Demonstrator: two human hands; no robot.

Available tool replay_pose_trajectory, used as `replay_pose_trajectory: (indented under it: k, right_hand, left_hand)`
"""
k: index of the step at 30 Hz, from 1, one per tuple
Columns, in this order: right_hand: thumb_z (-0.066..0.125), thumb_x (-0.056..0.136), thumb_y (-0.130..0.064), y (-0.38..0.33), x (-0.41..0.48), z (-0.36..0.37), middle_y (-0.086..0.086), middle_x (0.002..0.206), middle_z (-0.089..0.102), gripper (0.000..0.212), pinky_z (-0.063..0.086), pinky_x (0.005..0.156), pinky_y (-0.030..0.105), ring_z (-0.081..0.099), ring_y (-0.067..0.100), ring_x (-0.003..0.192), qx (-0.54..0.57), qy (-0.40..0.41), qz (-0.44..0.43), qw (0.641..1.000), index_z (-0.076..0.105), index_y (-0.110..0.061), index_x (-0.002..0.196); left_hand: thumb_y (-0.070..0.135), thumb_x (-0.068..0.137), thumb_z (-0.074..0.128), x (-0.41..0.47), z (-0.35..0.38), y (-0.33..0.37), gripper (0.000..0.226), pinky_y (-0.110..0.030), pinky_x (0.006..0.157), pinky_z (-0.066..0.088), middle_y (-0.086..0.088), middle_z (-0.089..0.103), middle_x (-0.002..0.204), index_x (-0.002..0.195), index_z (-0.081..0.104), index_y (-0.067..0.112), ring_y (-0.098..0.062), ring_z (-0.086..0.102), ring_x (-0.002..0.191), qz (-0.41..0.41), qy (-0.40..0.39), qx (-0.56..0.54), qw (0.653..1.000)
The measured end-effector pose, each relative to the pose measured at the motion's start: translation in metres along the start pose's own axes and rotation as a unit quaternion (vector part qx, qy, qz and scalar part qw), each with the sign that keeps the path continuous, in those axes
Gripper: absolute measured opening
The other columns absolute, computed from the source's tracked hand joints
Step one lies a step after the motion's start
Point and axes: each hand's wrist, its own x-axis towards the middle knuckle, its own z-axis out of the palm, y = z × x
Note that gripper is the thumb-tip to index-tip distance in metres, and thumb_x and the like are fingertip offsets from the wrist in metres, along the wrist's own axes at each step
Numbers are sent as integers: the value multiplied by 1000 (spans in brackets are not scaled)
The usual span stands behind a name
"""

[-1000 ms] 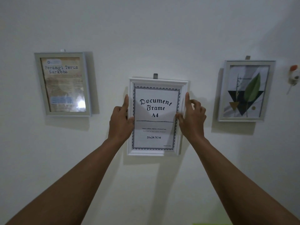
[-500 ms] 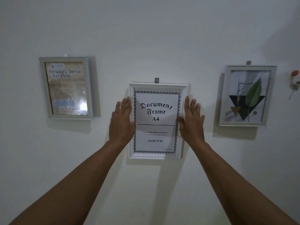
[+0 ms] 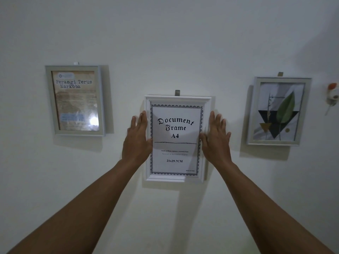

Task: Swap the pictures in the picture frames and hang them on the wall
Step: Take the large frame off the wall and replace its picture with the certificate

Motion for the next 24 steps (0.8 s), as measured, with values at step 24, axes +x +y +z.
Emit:
replay_pose_trajectory:
  k: [24]
  right_hand:
    - [46,102,-37,-10,-2,-15,2,165,-7,78,1,121,52,-10,20,151,25,-21,28,999,-8,-23,156]
  left_hand:
    - [22,87,66,3,-4,-6,99,-50,115,28,8,8,162,154,-7,27,-17,-1,150,10,-12,-8,1000]
